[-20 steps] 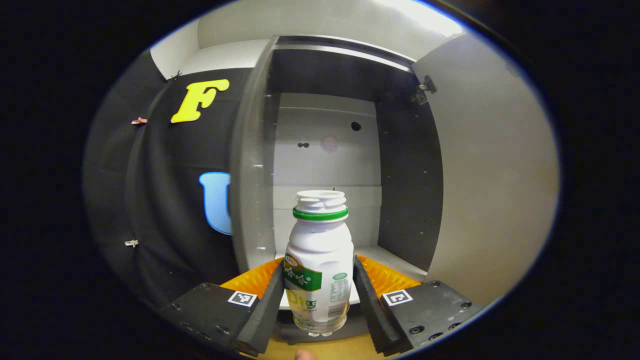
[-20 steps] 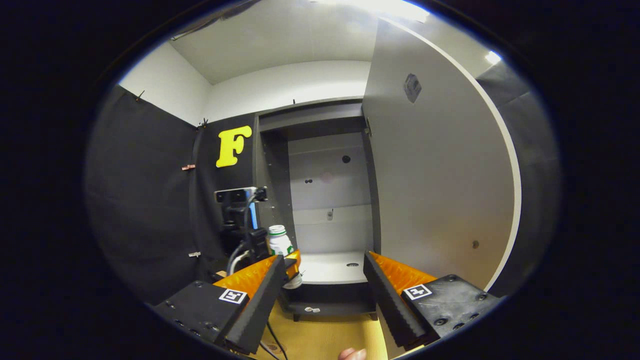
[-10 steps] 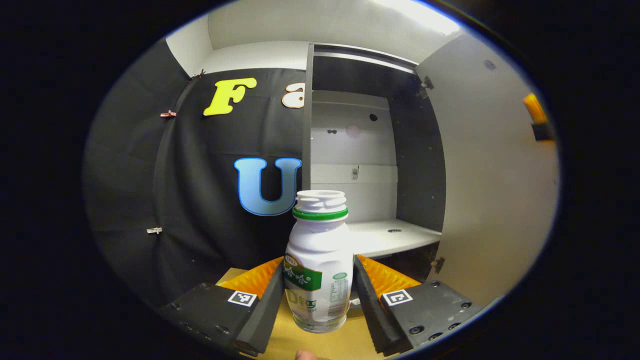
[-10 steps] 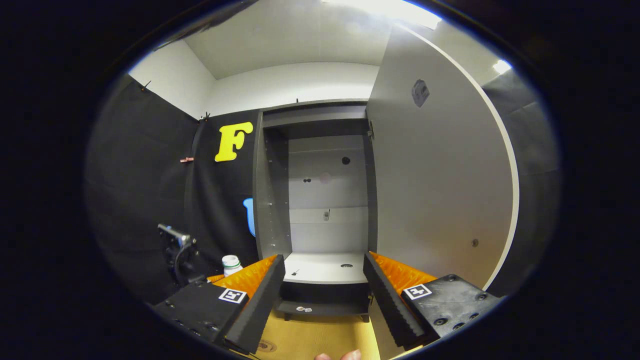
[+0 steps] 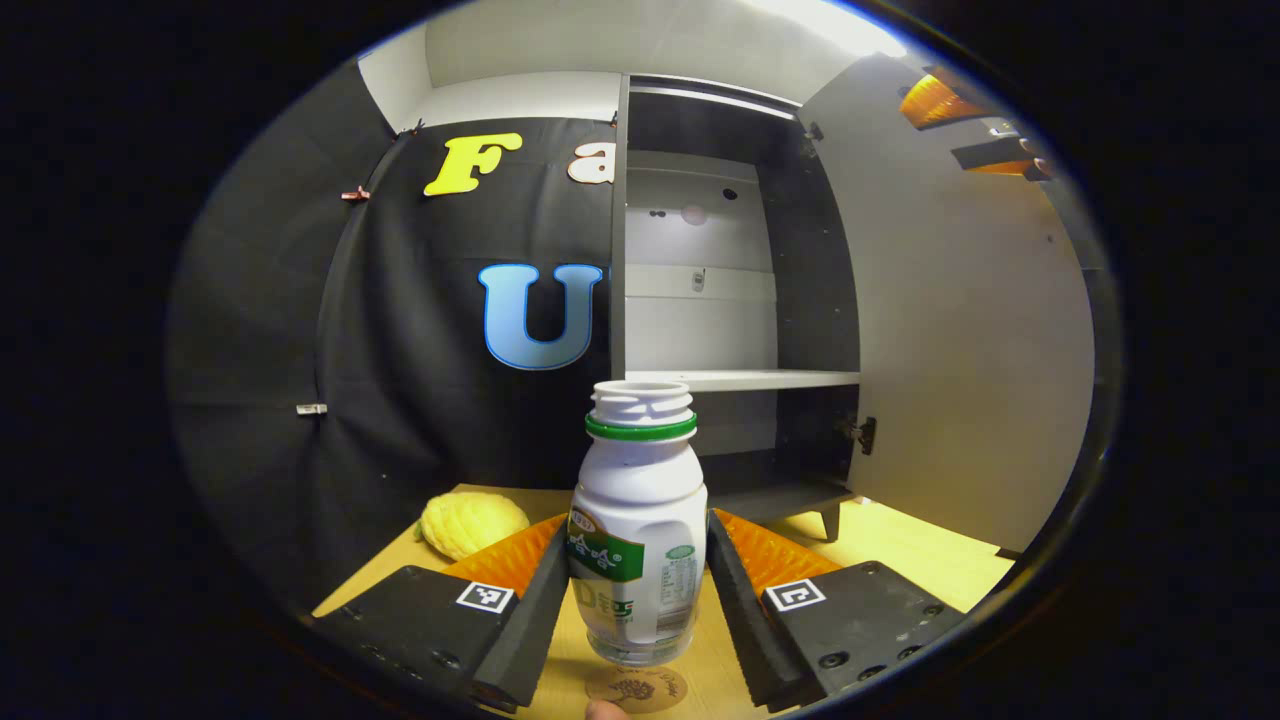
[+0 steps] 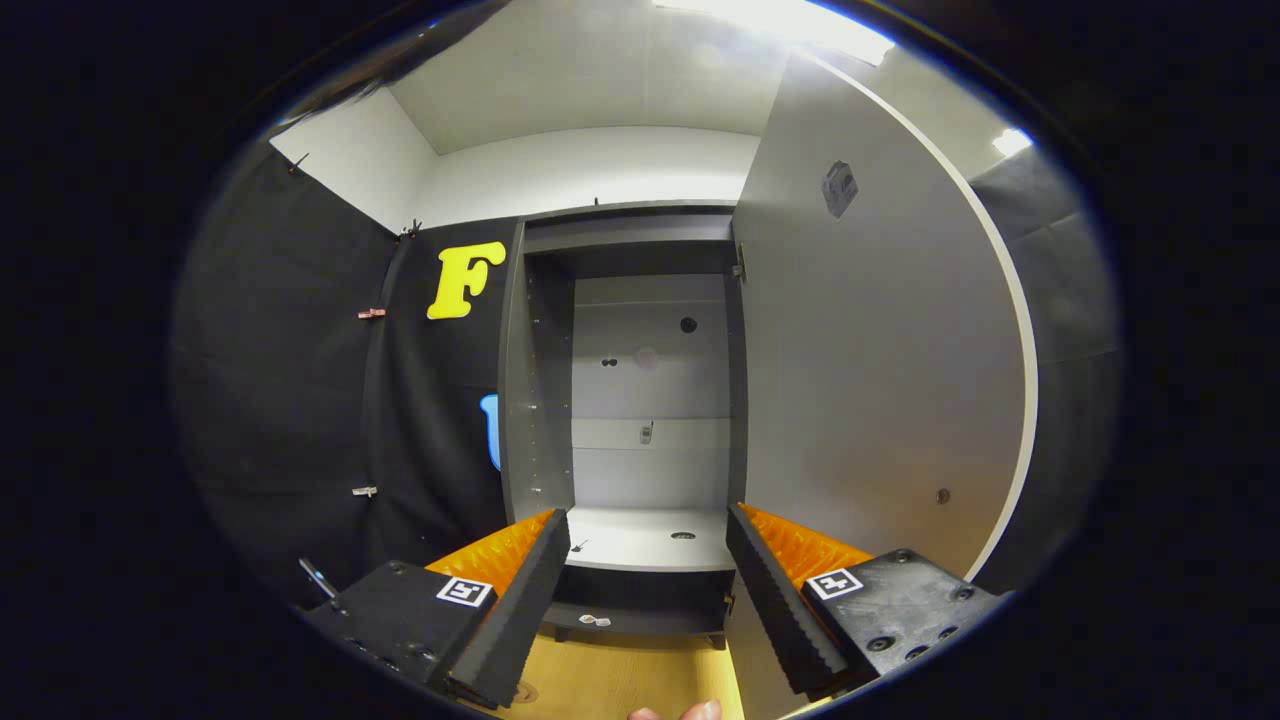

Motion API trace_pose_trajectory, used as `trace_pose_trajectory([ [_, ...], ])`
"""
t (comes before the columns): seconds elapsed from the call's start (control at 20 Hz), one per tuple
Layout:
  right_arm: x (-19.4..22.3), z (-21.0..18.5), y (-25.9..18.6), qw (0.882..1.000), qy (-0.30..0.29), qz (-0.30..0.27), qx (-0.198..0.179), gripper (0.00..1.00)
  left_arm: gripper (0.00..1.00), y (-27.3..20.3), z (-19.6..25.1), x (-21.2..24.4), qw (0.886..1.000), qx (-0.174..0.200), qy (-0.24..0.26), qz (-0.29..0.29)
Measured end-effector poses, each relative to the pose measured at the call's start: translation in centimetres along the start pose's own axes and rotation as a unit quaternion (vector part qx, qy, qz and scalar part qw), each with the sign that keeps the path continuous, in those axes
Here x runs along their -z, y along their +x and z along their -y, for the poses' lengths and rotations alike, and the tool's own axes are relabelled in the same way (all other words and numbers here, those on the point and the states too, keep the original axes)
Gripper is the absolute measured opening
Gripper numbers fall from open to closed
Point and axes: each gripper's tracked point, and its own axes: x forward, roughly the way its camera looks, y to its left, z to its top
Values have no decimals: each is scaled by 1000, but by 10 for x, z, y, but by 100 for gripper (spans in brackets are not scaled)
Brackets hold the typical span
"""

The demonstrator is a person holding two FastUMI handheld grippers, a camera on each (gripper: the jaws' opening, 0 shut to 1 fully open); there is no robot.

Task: Open the cabinet door with the right hand, grasp the bottle in the cabinet with the left hand and place it on the coaster, then close the cabinet door with the right hand.

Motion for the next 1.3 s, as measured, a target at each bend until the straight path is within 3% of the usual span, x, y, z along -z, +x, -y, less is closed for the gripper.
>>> trace_pose_trajectory([
  [0.3, 7, 7, -4, 1000, -27, -4, 5, 96, 77, -1, 4, 56, 1000, 16, 16, -13],
  [0.35, 9, 10, -5, 999, -31, -7, 8, 100, 77, 1, 4, 62, 1000, 17, 12, -13],
  [0.4, 10, 12, -4, 999, -36, -7, 10, 96, 76, 3, 0, 68, 1000, 13, 12, -15],
  [0.75, 25, 18, -2, 998, -64, -23, 18, 97, 77, 8, -15, 110, 1000, -6, -4, -29],
  [0.9, 33, 17, -4, 996, -76, -32, 19, 100, 77, 10, -11, 115, 999, -1, -13, -32],
  [1.1, 39, 18, -8, 996, -75, -38, 21, 94, 79, 9, -9, 125, 999, -7, 0, -43],
  [1.25, 42, 18, -11, 996, -69, -44, 22, 98, 80, 5, -5, 125, 999, -1, -9, -41],
  [1.3, 42, 18, -11, 997, -68, -43, 22, 98, 86, 4, -3, 126, 999, 6, -14, -45],
])
